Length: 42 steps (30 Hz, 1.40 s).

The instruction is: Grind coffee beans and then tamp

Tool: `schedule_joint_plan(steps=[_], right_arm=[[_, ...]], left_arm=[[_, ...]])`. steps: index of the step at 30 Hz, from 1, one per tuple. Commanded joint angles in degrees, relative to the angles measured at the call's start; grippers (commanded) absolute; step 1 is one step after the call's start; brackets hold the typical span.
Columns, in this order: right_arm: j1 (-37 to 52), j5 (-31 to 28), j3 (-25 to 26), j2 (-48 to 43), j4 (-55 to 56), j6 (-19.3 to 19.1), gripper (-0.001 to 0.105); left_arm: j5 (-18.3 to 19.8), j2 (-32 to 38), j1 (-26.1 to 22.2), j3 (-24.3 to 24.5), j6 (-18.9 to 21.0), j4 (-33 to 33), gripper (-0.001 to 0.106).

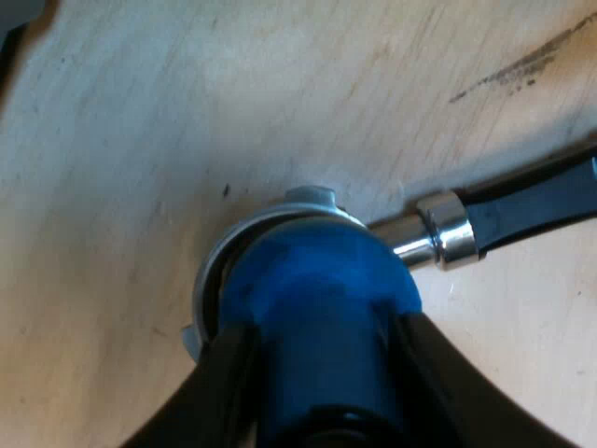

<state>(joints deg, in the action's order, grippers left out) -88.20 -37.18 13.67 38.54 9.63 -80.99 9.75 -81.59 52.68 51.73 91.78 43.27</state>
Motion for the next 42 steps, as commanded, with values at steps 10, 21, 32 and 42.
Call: schedule_joint_plan(steps=[10, 21, 32, 42], right_arm=[[-0.1, -0.1, 0.0, -0.2, -0.4, -0.2, 0.07], [-0.1, -0.1, 0.0, -0.2, -0.4, -0.2, 0.07], [-0.1, -0.1, 0.0, -0.2, -0.4, -0.2, 0.07], [-0.1, -0.1, 0.0, -0.2, -0.4, -0.2, 0.07]], left_arm=[[-0.1, -2.5, 0.2, 0.5, -0.4, -0.4, 0.0], [-2.3, -2.5, 0.2, 0.5, -0.4, -0.2, 0.0], [-2.1, -7.2, 0.2, 0.5, -0.4, 0.3, 0.0], [-1.4, -8.3, 0.2, -1.1, -0.4, 0.2, 0.0]])
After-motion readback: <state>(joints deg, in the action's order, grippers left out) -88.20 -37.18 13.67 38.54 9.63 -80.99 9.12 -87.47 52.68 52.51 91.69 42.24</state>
